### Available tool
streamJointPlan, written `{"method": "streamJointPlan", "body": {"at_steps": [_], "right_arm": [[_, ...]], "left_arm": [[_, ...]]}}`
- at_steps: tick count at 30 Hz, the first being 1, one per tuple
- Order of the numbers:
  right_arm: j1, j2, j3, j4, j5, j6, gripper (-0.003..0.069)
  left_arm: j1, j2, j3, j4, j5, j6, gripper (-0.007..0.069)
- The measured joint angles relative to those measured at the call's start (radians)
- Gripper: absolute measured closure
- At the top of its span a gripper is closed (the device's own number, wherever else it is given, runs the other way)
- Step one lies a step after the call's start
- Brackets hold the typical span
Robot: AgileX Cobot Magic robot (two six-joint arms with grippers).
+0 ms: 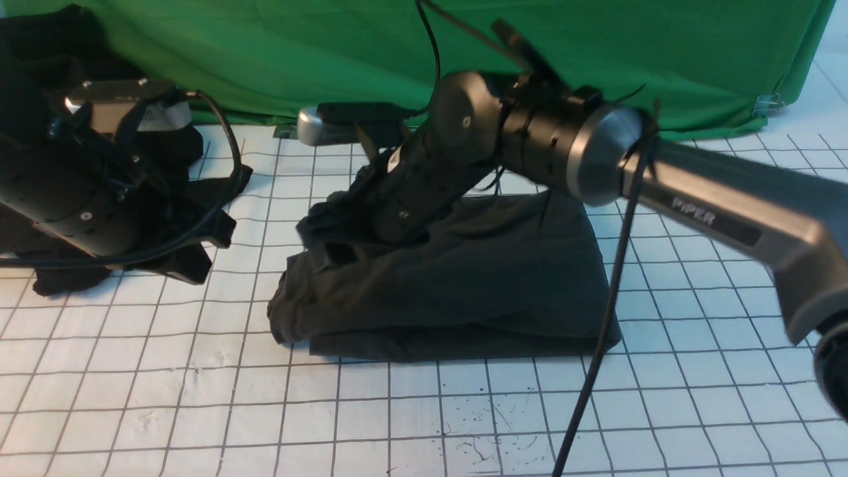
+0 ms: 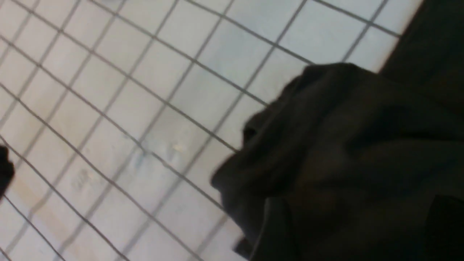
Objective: Fold a long-sleeved shirt over a white checkered tablecloth.
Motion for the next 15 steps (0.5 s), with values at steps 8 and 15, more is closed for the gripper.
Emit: {"method": "streamJointPlan", "body": {"at_steps": [8, 15], "right_arm": [[-0.185, -0.143, -0.041, -0.293, 0.298, -0.031, 0.0606], [-0.262, -0.199, 0.147, -0.231, 0.316, -0.066, 0.0651]], "left_arm": [[-0.017, 0.003, 0.0, -0.244, -0.106, 0.106, 0.0629], [-0.173, 0.126, 0.0, -0.304, -0.231, 0.12, 0.0629]]}}
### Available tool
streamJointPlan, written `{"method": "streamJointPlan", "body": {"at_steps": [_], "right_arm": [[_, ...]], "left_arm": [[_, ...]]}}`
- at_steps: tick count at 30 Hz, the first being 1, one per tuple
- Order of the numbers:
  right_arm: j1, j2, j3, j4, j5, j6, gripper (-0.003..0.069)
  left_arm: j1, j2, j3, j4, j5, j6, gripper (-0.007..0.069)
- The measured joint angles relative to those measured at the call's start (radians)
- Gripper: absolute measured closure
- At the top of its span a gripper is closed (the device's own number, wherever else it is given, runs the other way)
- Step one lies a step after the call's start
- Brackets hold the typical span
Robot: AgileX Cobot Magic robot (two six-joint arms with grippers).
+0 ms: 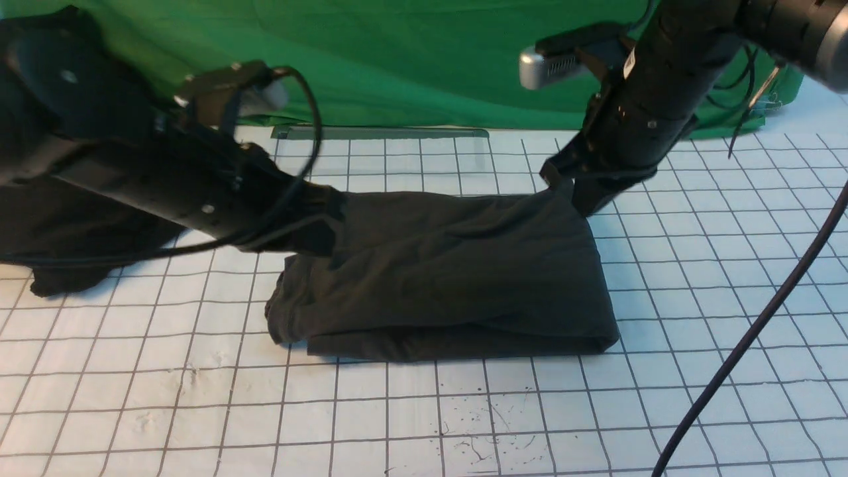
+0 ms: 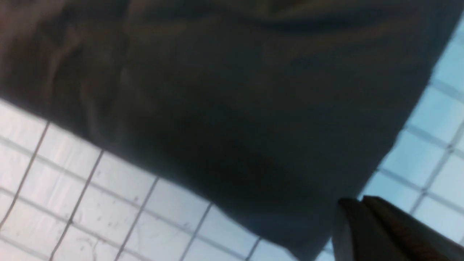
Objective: Fold a long-sleeved shirt over a white checkered tablecloth.
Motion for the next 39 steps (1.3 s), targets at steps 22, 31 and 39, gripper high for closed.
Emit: {"method": "streamJointPlan", "body": {"at_steps": [22, 31, 39], "right_arm": [[-0.186, 0.024, 0.428, 0.106, -0.296, -0.03, 0.0658], [-0.214, -0.147, 0.436, 0.138, -0.333, -0.035, 0.0658], [-0.214, -0.187, 0.436, 0.149, -0.347, -0.036, 0.0658]], "left_arm": [[-0.022, 0.145, 0.0, 0.039, -0.014, -0.04, 0.0629], [-0.022, 0.053, 0.0, -0.029, -0.048, -0.04, 0.0629], [-0.133, 0.092, 0.0, -0.054, -0.084, -0.033, 0.0629]]}}
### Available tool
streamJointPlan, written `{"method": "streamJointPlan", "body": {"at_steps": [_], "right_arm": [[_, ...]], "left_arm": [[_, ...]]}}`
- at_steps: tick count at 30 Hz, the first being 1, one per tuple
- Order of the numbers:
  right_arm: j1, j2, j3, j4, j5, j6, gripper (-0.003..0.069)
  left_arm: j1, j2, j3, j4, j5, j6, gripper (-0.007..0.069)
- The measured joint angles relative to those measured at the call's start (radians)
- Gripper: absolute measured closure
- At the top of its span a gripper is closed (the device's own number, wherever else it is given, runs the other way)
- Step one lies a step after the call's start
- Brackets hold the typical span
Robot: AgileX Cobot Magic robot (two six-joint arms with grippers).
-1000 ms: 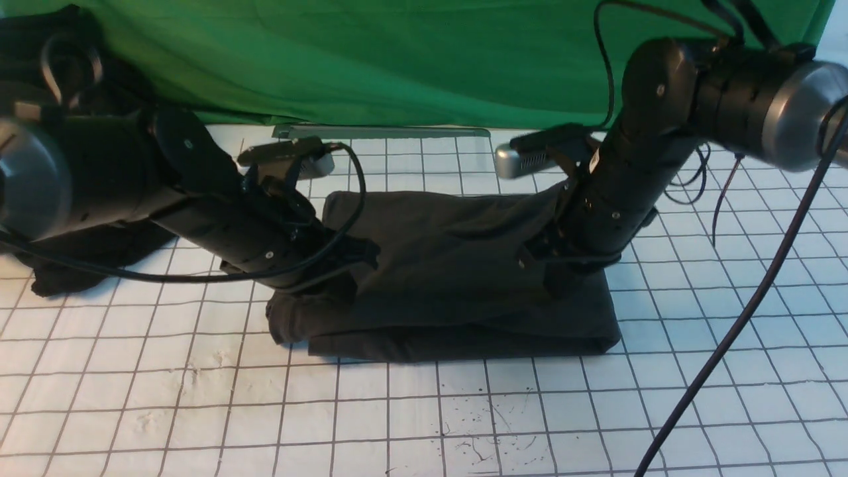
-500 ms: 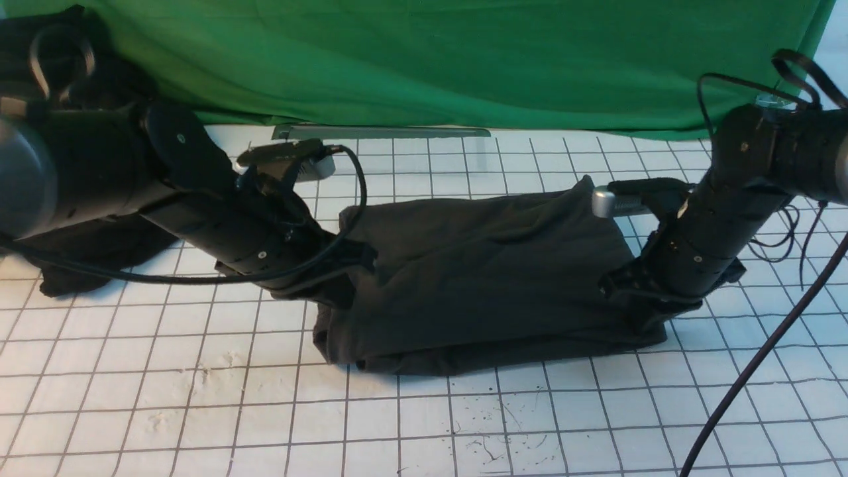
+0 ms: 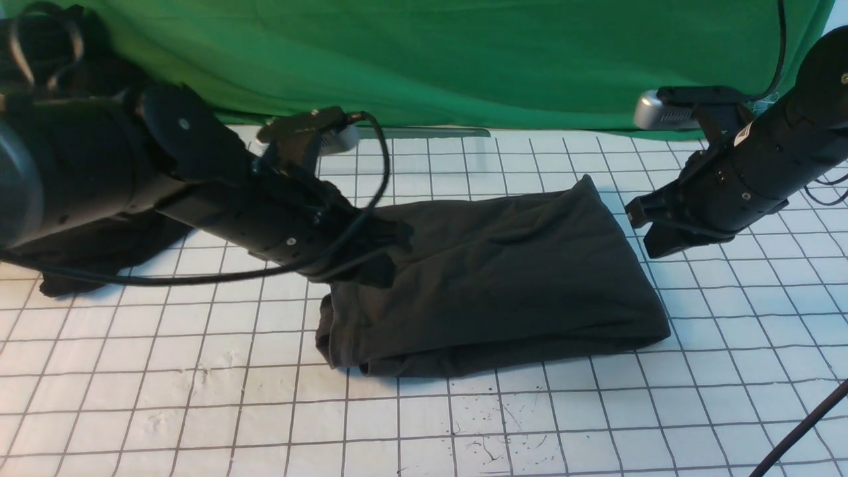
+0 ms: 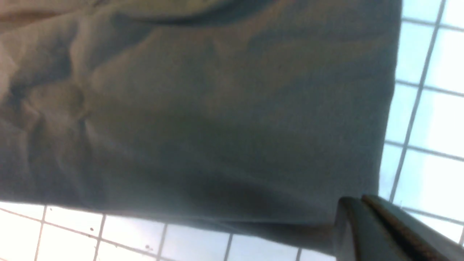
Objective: Fold a long-sleeved shirt over a white checkered tablecloth.
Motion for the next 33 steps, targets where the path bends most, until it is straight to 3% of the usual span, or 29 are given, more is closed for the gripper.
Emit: {"method": "streamJointPlan", "body": {"at_steps": [10, 19, 26, 33], "right_arm": [[0.0, 0.006, 0.0, 0.004, 0.008, -0.017, 0.0658], [0.0, 0.006, 0.0, 0.008, 0.009, -0.018, 0.0658], [0.0, 0.006, 0.001, 0.009, 0.014, -0.026, 0.0658], [0.0, 0.006, 0.001, 0.01, 0.02, -0.044, 0.0658]], "left_arm": [[-0.143, 0.098, 0.0, 0.015, -0.01, 0.034, 0.0629], [-0.157, 0.163, 0.0, 0.088, -0.037, 0.032, 0.0629], [-0.126, 0.18, 0.0, 0.311, 0.017, -0.205, 0.0629], [-0.098, 0.173, 0.0, 0.409, 0.136, -0.294, 0.0629]]}}
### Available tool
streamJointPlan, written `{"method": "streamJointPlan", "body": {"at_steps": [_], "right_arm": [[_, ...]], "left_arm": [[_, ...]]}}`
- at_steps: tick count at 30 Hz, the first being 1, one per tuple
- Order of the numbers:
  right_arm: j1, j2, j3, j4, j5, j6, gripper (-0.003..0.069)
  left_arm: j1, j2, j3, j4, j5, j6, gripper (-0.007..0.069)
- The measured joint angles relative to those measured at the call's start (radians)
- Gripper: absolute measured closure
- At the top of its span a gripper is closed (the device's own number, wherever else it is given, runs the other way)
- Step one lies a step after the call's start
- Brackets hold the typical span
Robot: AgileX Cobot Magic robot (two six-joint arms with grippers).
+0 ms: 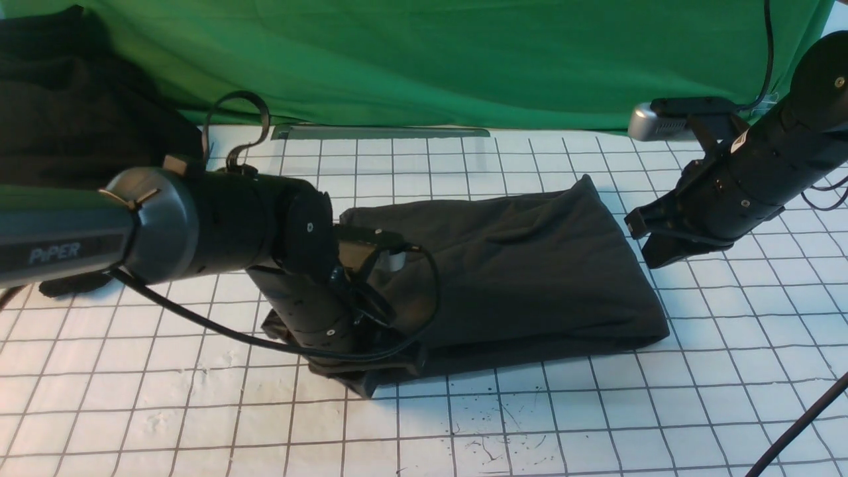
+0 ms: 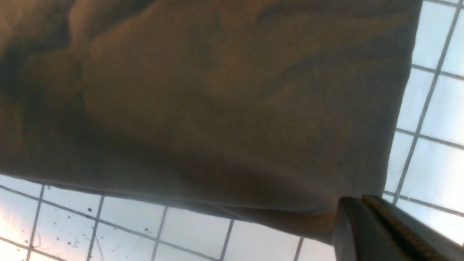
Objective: Fold a long-sleeved shirt over a white checkered tablecloth.
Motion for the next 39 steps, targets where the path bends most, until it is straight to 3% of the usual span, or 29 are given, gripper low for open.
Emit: {"method": "streamJointPlan", "body": {"at_steps": [6, 8, 12, 24, 31, 39], "right_arm": [[0.0, 0.001, -0.001, 0.0, -0.001, -0.001, 0.0658], [0.0, 0.01, -0.031, 0.0, 0.001, -0.001, 0.0658], [0.0, 0.033, -0.111, 0.001, 0.008, 0.003, 0.0658], [0.0, 0.329, -0.44, 0.058, 0.069, 0.021, 0.0658], [0.0, 0.48, -0.497, 0.187, -0.04, -0.01, 0.0658], [-0.002, 0.587, -0.614, 0.217, -0.085, -0.012, 0.0658]], "left_arm": [[0.005, -0.071, 0.0, -0.051, 0.022, 0.042, 0.0629], [0.005, -0.149, 0.0, -0.145, -0.029, 0.108, 0.0629], [0.013, -0.191, -0.004, -0.192, -0.134, 0.133, 0.0629], [0.082, 0.058, -0.061, -0.172, -0.204, 0.137, 0.0629], [0.096, 0.074, -0.066, -0.172, -0.203, 0.132, 0.0629], [0.1, 0.076, -0.071, -0.1, -0.165, 0.094, 0.0629]]}}
